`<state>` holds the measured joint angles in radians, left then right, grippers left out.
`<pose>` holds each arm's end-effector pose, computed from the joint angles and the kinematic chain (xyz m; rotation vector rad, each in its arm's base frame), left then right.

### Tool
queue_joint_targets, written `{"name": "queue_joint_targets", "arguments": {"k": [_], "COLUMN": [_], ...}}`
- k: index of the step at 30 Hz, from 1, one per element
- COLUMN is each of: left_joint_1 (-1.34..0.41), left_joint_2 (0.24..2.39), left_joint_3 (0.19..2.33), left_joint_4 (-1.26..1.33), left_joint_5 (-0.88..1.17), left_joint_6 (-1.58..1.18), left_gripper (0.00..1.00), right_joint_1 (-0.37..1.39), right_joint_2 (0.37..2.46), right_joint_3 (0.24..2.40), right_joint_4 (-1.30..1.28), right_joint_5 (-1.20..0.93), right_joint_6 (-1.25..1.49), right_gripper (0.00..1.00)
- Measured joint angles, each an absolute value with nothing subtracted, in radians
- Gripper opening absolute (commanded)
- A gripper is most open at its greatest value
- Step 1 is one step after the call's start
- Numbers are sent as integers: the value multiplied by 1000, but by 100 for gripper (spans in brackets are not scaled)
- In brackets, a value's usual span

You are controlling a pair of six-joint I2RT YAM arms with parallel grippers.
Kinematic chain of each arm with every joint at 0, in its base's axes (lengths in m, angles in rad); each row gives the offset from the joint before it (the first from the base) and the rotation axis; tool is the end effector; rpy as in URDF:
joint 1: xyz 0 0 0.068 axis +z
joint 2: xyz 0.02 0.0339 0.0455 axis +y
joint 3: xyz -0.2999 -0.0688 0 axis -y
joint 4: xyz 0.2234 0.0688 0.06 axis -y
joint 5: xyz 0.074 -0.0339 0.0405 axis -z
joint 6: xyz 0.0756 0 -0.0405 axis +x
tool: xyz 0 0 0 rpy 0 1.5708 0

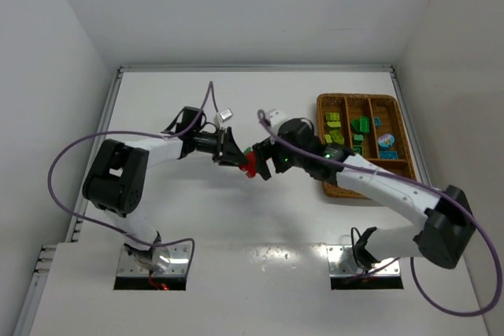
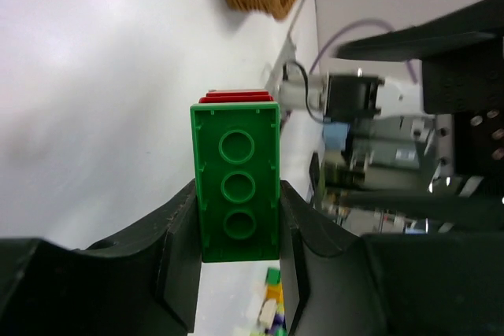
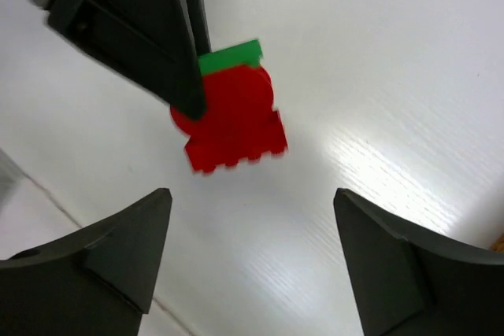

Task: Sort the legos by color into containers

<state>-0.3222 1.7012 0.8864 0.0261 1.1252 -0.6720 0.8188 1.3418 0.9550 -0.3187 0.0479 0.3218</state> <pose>0.2924 -0.1695 0.2139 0.1955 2.4556 -1.7901 0.2043 0.2132 0.2799 -0.5492 2.2693 0.5350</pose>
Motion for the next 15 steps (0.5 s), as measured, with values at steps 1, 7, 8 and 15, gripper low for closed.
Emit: {"name": "queue_joint_targets", "arguments": {"k": [1, 7, 8, 15], "left_joint_1": [-295, -213, -214, -215], "left_joint_2": [1696, 1601, 1585, 1537], "left_joint_3": [886, 872, 871, 865], "left_joint_4": [31, 132, 160, 294], "left_joint_5": [1123, 1111, 1112, 1136], "left_joint_6": [-680, -768, -785, -884], "left_gripper": [0, 0, 0, 0], "right_joint_1": [791, 591, 574, 556], "right_joint_2": [1303, 1168, 1179, 1399], "right_joint_3": [942, 778, 749, 703], "right_joint_4": [-302, -70, -22, 261], "right_joint_5": [23, -244, -294, -565], "right_joint_6": [344, 563, 601, 819], "right_gripper": [80, 82, 85, 89]}}
